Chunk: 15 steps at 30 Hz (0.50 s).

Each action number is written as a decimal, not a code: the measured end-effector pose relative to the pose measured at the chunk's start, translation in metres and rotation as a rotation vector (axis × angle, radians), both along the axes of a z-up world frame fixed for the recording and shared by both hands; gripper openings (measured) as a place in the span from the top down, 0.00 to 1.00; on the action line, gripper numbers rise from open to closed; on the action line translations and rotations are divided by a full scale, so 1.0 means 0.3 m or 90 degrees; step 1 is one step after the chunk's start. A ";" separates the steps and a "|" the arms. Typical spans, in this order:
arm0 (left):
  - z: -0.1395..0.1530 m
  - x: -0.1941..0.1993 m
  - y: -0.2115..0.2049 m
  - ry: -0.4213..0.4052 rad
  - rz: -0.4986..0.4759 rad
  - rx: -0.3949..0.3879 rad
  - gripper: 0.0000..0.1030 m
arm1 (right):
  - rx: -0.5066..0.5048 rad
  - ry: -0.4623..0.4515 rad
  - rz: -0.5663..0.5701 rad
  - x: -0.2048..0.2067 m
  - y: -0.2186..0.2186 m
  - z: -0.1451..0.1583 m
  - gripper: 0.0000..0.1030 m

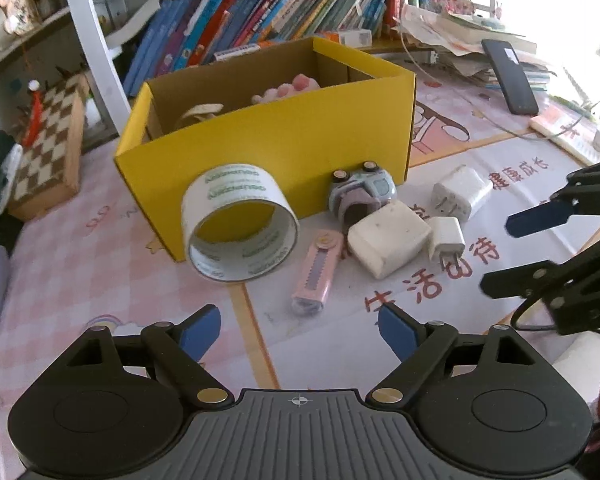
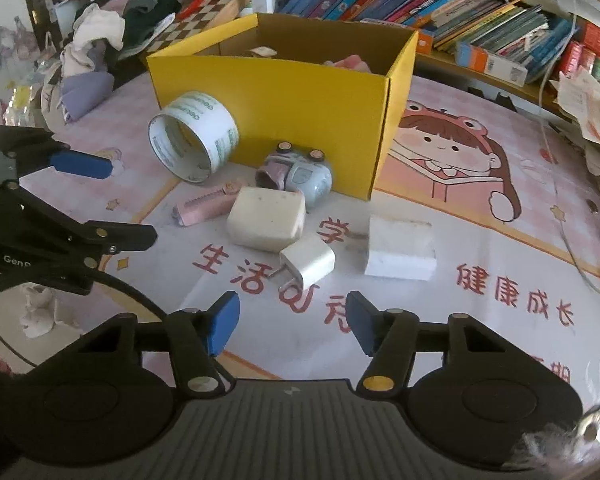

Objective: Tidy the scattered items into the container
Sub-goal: 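Move the left gripper toward the pink box cutter while the right gripper approaches a white charger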

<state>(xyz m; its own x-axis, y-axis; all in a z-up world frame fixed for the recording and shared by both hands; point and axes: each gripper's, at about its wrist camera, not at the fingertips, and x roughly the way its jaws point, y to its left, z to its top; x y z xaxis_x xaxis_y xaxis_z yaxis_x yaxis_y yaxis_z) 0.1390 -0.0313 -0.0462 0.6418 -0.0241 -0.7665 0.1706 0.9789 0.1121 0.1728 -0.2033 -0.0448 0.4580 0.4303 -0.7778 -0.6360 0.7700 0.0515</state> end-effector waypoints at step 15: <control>-0.062 0.135 0.003 0.040 -0.021 -0.004 0.49 | -0.009 0.035 0.027 0.112 0.065 -0.049 0.49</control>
